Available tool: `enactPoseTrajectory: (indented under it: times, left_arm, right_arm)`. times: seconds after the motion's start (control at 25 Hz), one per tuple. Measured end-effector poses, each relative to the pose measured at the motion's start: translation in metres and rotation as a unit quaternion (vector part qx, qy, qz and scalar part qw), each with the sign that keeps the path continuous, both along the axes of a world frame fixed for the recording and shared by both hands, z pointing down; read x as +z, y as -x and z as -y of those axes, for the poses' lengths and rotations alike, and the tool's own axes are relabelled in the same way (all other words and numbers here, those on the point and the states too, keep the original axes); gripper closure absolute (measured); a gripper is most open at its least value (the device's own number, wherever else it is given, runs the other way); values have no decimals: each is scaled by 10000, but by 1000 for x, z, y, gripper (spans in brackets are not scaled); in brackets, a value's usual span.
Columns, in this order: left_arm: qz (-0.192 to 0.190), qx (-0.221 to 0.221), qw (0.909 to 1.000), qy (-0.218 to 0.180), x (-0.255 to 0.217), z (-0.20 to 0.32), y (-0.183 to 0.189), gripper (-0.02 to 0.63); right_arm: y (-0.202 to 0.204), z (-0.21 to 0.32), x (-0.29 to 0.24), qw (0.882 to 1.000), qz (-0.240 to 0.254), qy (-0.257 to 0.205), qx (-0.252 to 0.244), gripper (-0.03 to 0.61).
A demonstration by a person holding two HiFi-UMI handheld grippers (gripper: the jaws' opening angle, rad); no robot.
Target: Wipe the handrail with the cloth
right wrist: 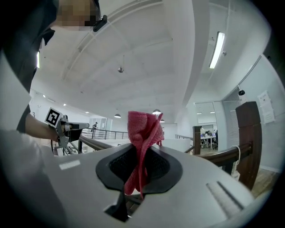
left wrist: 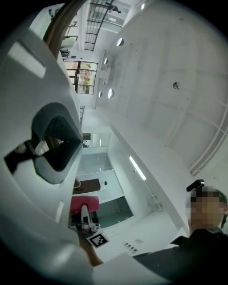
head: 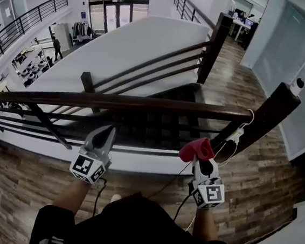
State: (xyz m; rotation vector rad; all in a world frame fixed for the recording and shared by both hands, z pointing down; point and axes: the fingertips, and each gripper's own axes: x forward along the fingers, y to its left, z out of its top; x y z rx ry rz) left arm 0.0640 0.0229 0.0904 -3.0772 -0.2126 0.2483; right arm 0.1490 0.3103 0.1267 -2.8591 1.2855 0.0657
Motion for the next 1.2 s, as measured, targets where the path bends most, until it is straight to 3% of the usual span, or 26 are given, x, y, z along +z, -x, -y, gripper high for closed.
enactPoseTrajectory:
  times: [0.16,0.36,0.84,1.2]
  left_arm:
    - [60,89,9997,-231,5,8,7,614]
    - [66,55,9998,-156,15,11,21,614]
    - [151,-163,9997,68,25,35,44,614]
    - [180,-218,9994,206,27,43,39,614]
  right_arm:
    - [4,15,1,9999,-66,64,-44,538]
    - [11,32,5,9998,-44,13,-180,538]
    - [31,54,30,9987,82,448,-242,540]
    - [22,48,24,9994,119,279,-149,540]
